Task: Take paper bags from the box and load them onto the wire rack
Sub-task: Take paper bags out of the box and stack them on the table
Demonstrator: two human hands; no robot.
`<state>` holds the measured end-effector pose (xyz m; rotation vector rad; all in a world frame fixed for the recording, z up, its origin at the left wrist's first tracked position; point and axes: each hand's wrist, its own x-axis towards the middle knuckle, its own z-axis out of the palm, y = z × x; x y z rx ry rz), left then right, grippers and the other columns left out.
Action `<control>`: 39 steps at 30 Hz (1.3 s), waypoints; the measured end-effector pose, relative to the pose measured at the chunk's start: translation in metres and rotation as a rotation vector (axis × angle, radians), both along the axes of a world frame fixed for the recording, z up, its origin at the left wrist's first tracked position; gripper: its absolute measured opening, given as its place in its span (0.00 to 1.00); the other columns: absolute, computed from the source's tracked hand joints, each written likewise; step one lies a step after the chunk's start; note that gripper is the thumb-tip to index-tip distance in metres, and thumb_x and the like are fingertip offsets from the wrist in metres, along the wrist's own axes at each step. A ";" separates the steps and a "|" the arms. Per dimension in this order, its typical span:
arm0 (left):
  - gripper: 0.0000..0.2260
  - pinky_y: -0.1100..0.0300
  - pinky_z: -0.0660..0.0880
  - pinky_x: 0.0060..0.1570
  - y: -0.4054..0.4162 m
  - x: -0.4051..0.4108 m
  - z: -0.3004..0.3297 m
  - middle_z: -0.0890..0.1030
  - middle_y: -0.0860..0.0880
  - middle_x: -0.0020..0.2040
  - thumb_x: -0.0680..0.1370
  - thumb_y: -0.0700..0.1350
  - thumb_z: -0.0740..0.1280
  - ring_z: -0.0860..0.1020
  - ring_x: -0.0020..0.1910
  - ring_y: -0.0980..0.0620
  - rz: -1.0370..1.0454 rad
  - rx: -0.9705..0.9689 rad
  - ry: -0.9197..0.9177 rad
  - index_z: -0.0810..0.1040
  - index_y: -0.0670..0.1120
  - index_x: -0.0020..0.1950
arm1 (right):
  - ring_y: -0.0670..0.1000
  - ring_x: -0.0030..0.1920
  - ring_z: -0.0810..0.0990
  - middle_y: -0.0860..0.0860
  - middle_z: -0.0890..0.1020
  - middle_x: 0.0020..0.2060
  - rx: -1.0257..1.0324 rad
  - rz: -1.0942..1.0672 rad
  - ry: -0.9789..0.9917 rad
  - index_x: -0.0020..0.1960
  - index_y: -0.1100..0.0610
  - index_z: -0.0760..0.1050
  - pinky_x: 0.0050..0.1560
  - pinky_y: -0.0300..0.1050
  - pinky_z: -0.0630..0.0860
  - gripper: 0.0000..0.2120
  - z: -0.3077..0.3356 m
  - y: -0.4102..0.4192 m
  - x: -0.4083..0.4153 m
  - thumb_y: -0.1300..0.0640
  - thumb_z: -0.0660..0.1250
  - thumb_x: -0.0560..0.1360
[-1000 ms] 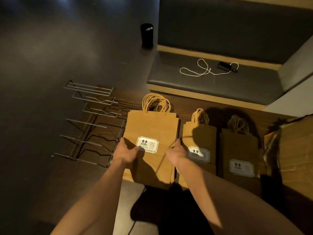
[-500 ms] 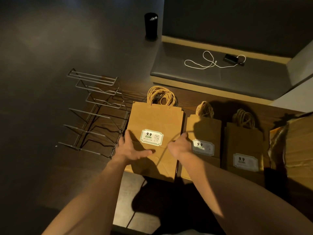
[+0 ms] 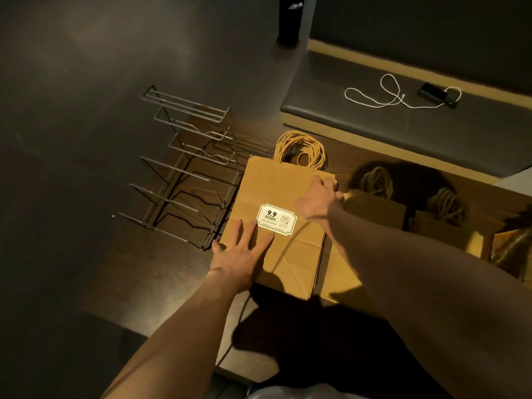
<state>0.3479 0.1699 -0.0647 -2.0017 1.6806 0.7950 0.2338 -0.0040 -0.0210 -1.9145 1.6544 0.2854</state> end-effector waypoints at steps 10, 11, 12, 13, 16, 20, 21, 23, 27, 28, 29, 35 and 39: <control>0.55 0.30 0.61 0.68 -0.001 0.006 -0.002 0.32 0.50 0.77 0.69 0.45 0.78 0.34 0.77 0.37 0.007 -0.027 0.007 0.36 0.66 0.75 | 0.65 0.71 0.58 0.57 0.56 0.72 -0.031 0.061 0.161 0.74 0.57 0.59 0.64 0.57 0.68 0.34 -0.007 -0.024 -0.005 0.47 0.67 0.74; 0.57 0.30 0.61 0.68 -0.001 0.007 -0.003 0.30 0.49 0.77 0.69 0.46 0.79 0.32 0.76 0.36 0.025 -0.018 0.012 0.35 0.66 0.75 | 0.65 0.73 0.55 0.56 0.54 0.75 -0.020 0.058 0.136 0.76 0.57 0.57 0.68 0.59 0.67 0.36 -0.008 -0.026 -0.005 0.48 0.68 0.74; 0.59 0.30 0.60 0.68 -0.001 0.007 -0.003 0.28 0.49 0.76 0.68 0.48 0.80 0.30 0.75 0.35 0.044 -0.005 0.012 0.33 0.66 0.75 | 0.65 0.75 0.53 0.56 0.53 0.76 0.003 0.072 0.116 0.77 0.56 0.54 0.71 0.62 0.63 0.39 -0.009 -0.029 -0.005 0.49 0.69 0.73; 0.60 0.30 0.60 0.68 -0.001 0.007 -0.003 0.26 0.48 0.75 0.68 0.48 0.80 0.29 0.74 0.33 0.060 0.010 0.005 0.31 0.66 0.75 | 0.65 0.76 0.52 0.56 0.54 0.76 0.025 0.096 0.109 0.78 0.56 0.52 0.72 0.63 0.61 0.40 -0.009 -0.032 -0.005 0.48 0.69 0.74; 0.59 0.32 0.64 0.68 0.000 0.005 -0.001 0.25 0.46 0.75 0.69 0.44 0.78 0.33 0.74 0.28 0.086 0.029 -0.034 0.29 0.67 0.73 | 0.64 0.72 0.62 0.58 0.63 0.72 0.023 0.142 0.119 0.77 0.57 0.55 0.69 0.62 0.66 0.36 -0.006 -0.036 -0.005 0.50 0.67 0.74; 0.58 0.40 0.72 0.64 0.000 0.003 0.003 0.30 0.45 0.76 0.69 0.43 0.78 0.54 0.72 0.31 0.105 0.003 -0.047 0.31 0.69 0.72 | 0.61 0.66 0.70 0.58 0.70 0.67 0.010 0.117 0.060 0.75 0.57 0.58 0.63 0.56 0.73 0.32 -0.006 -0.038 -0.007 0.52 0.66 0.75; 0.59 0.41 0.73 0.63 -0.001 0.003 0.004 0.30 0.45 0.76 0.69 0.44 0.79 0.56 0.72 0.32 0.106 0.008 -0.048 0.31 0.69 0.72 | 0.60 0.66 0.70 0.58 0.71 0.67 0.021 0.120 0.060 0.74 0.58 0.59 0.62 0.55 0.74 0.31 -0.006 -0.039 -0.009 0.52 0.65 0.75; 0.60 0.39 0.72 0.64 -0.003 0.005 0.003 0.29 0.45 0.76 0.68 0.48 0.80 0.56 0.72 0.32 0.116 0.045 -0.048 0.29 0.69 0.72 | 0.62 0.68 0.67 0.59 0.68 0.70 0.036 0.111 0.051 0.76 0.57 0.56 0.64 0.55 0.72 0.33 -0.007 -0.038 -0.011 0.52 0.65 0.75; 0.60 0.27 0.51 0.70 -0.017 0.008 0.012 0.29 0.46 0.78 0.61 0.75 0.71 0.33 0.76 0.32 0.015 0.116 -0.061 0.29 0.63 0.75 | 0.62 0.73 0.62 0.57 0.59 0.75 0.007 0.031 -0.055 0.78 0.55 0.52 0.68 0.54 0.67 0.36 -0.002 -0.033 -0.016 0.52 0.65 0.76; 0.57 0.28 0.45 0.71 -0.023 0.007 0.017 0.31 0.47 0.79 0.61 0.79 0.64 0.30 0.75 0.35 -0.018 0.096 -0.050 0.34 0.61 0.78 | 0.61 0.72 0.63 0.58 0.60 0.74 -0.007 0.025 -0.080 0.78 0.56 0.53 0.67 0.53 0.68 0.35 0.001 -0.031 -0.018 0.52 0.65 0.76; 0.53 0.30 0.44 0.72 -0.028 0.005 0.022 0.35 0.47 0.80 0.63 0.81 0.57 0.31 0.76 0.36 -0.014 0.042 -0.021 0.42 0.59 0.80 | 0.61 0.71 0.65 0.58 0.62 0.73 -0.014 0.022 -0.100 0.77 0.56 0.55 0.65 0.52 0.69 0.33 0.004 -0.030 -0.020 0.52 0.65 0.76; 0.25 0.44 0.62 0.72 -0.069 -0.019 0.048 0.64 0.45 0.74 0.80 0.63 0.56 0.59 0.74 0.42 0.107 -0.277 0.169 0.70 0.50 0.72 | 0.57 0.66 0.73 0.56 0.73 0.67 -0.041 0.005 -0.181 0.73 0.54 0.66 0.57 0.42 0.69 0.24 0.039 -0.027 -0.054 0.53 0.63 0.78; 0.14 0.51 0.74 0.61 -0.114 -0.072 0.085 0.77 0.45 0.62 0.81 0.52 0.62 0.76 0.61 0.44 0.157 -0.433 0.378 0.77 0.48 0.63 | 0.54 0.60 0.76 0.55 0.78 0.60 -0.041 -0.102 -0.323 0.66 0.58 0.75 0.53 0.39 0.71 0.16 0.073 -0.033 -0.103 0.55 0.63 0.80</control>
